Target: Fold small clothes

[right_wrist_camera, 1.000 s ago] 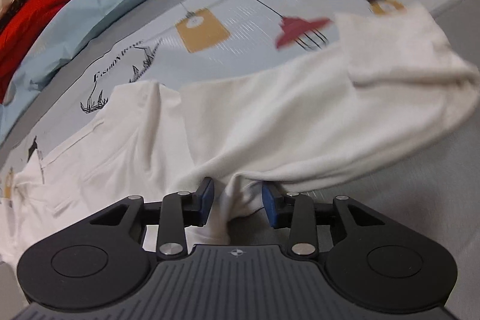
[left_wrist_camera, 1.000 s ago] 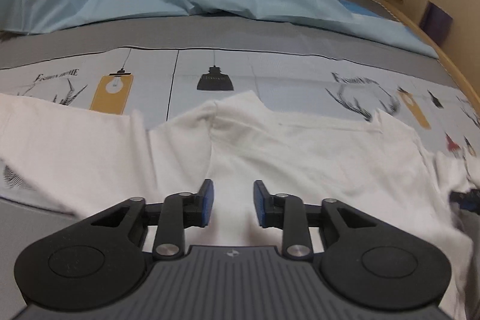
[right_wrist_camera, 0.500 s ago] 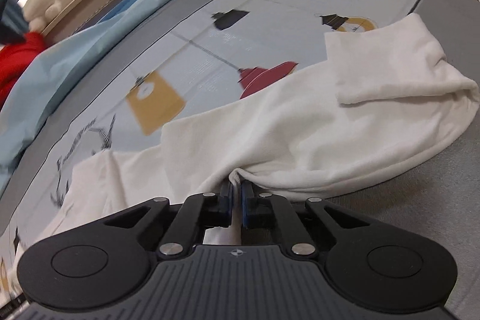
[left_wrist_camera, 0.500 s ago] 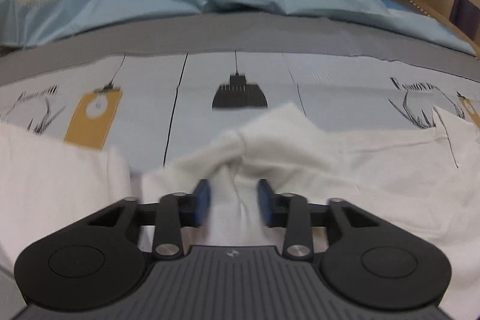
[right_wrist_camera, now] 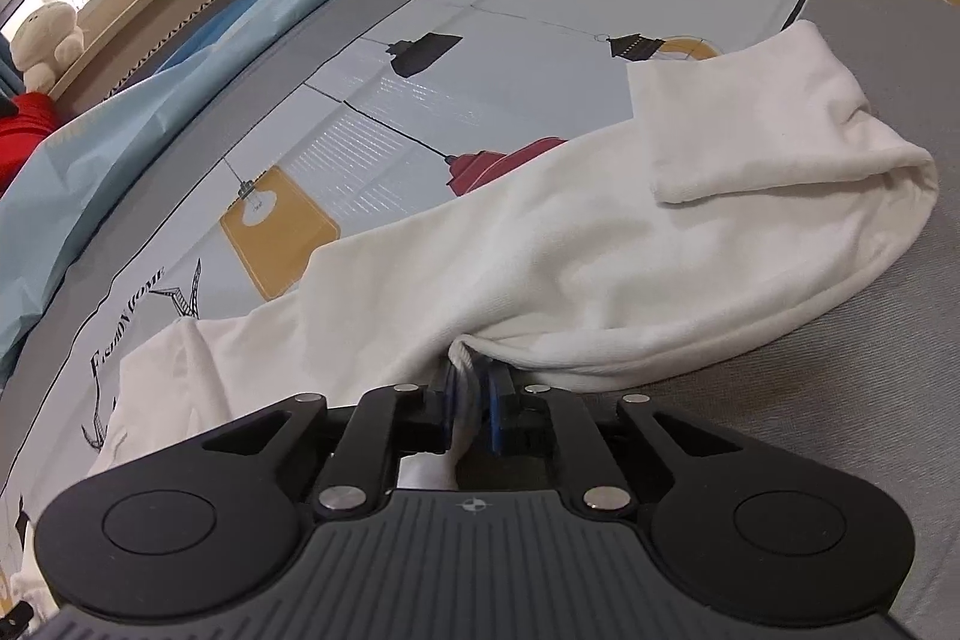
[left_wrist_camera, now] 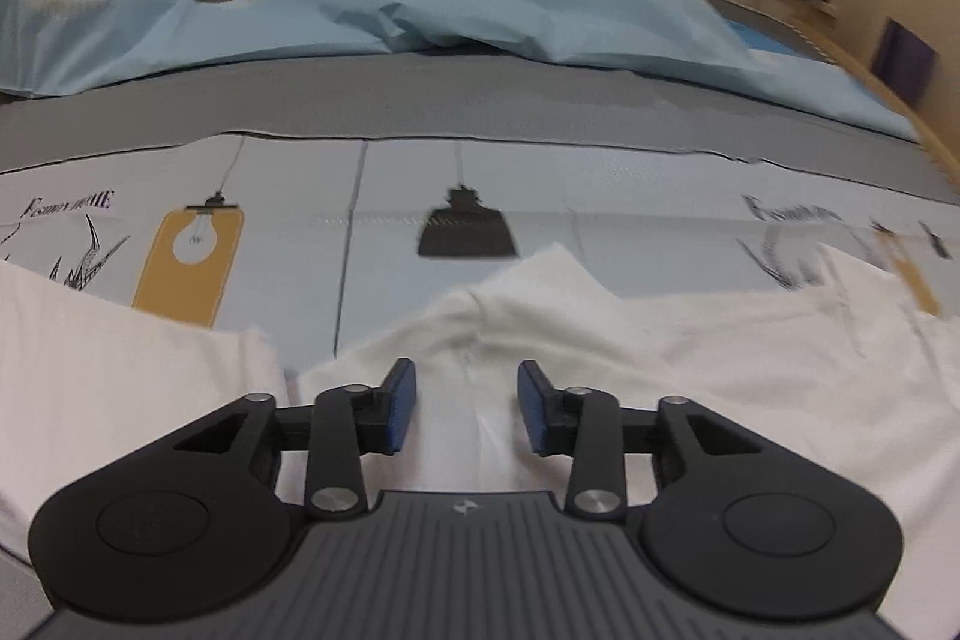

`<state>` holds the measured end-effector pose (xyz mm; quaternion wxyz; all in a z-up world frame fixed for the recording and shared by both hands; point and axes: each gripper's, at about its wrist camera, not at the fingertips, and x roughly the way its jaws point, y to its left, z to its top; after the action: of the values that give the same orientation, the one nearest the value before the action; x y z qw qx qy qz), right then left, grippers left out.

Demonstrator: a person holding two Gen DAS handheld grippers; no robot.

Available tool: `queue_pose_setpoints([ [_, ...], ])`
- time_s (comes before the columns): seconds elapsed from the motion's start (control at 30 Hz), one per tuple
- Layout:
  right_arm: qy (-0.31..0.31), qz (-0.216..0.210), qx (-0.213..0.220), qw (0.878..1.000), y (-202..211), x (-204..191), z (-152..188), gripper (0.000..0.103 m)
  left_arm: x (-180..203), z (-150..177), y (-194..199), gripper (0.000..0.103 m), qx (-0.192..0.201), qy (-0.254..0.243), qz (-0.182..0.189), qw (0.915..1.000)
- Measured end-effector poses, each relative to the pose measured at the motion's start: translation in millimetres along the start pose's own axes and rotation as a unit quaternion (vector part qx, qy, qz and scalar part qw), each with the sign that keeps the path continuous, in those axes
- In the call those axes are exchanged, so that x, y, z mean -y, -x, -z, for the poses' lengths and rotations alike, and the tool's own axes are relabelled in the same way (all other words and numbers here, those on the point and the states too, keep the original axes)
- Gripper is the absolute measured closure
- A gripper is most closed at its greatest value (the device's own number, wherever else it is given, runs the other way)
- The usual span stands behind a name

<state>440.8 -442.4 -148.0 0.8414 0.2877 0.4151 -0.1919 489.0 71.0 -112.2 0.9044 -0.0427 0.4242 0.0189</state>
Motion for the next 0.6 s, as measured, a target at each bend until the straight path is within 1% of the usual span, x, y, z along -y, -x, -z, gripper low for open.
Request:
queue_pose_setpoints([
  [0.03, 0.001, 0.001, -0.002, 1.0, 2.8, 1.0, -0.3, 0.088, 0.0, 5.0, 6.3, 0.06, -0.007, -0.002, 0.017, 0.9998],
  [0.07, 0.004, 0.001, -0.003, 1.0, 6.6, 1.9, -0.6, 0.083, 0.7, 13.3, 11.4, 0.06, -0.015, -0.009, 0.032, 0.9993],
  [0.1, 0.014, 0.005, -0.001, 1.0, 11.7, 2.1, -0.5, 0.077, 2.5, 24.1, 13.5, 0.06, -0.028, -0.024, 0.038, 0.9986],
  [0.13, 0.025, 0.011, 0.004, 1.0, 16.4, 2.1, 0.4, 0.075, 5.8, 39.1, 12.4, 0.06, -0.055, -0.052, 0.035, 0.9965],
  [0.17, 0.039, 0.017, 0.01, 0.999, 22.0, 2.4, 0.8, 0.071, 8.3, 53.0, 11.4, 0.06, -0.079, -0.077, 0.023, 0.9936],
  [0.2, 0.052, 0.022, 0.018, 0.998, 28.0, 3.5, 0.8, 0.071, 13.0, 65.0, 23.9, 0.058, -0.056, -0.111, 0.008, 0.9922],
  [0.27, 0.067, 0.027, 0.03, 0.997, 40.9, 7.7, 0.2, 0.071, 21.1, 71.9, 41.6, 0.059, -0.081, -0.153, -0.005, 0.9849],
  [0.3, 0.074, 0.022, 0.032, 0.997, 48.7, 9.4, 0.3, 0.071, 20.9, 72.8, 54.0, 0.058, -0.084, -0.154, -0.002, 0.9845],
  [0.37, 0.096, -0.004, 0.026, 0.995, 60.7, 8.7, 2.8, 0.071, 15.9, 76.4, 84.3, 0.058, -0.08, -0.139, 0.016, 0.9869],
  [0.4, 0.125, -0.02, 0.019, 0.992, 66.5, 4.7, 7.8, 0.068, 14.7, 82.4, 98.6, 0.058, -0.089, -0.14, 0.029, 0.9857],
  [0.43, 0.16, -0.033, 0.008, 0.987, 70.3, -0.4, 14.9, 0.065, 14.7, 91.4, 107.5, 0.058, -0.099, -0.151, 0.038, 0.9829],
  [0.47, 0.202, -0.046, -0.007, 0.978, 73.3, -6.1, 25.2, 0.062, 16.0, 104.2, 117.0, 0.057, -0.111, -0.174, 0.049, 0.9772],
  [0.5, 0.251, -0.057, -0.023, 0.966, 76.5, -11.2, 40.0, 0.062, 17.2, 119.0, 123.6, 0.057, -0.128, -0.2, 0.058, 0.9697],
  [0.53, 0.284, -0.061, -0.033, 0.956, 79.2, -13.6, 51.0, 0.062, 17.2, 133.7, 127.3, 0.057, -0.147, -0.221, 0.069, 0.9616],
  [0.57, 0.319, -0.064, -0.045, 0.945, 81.8, -14.5, 63.8, 0.062, 16.3, 152.1, 128.5, 0.057, -0.175, -0.242, 0.085, 0.9505],
  [0.6, 0.35, -0.068, -0.063, 0.932, 82.8, -13.6, 76.3, 0.062, 13.0, 172.0, 128.9, 0.057, -0.203, -0.266, 0.094, 0.9376],
])
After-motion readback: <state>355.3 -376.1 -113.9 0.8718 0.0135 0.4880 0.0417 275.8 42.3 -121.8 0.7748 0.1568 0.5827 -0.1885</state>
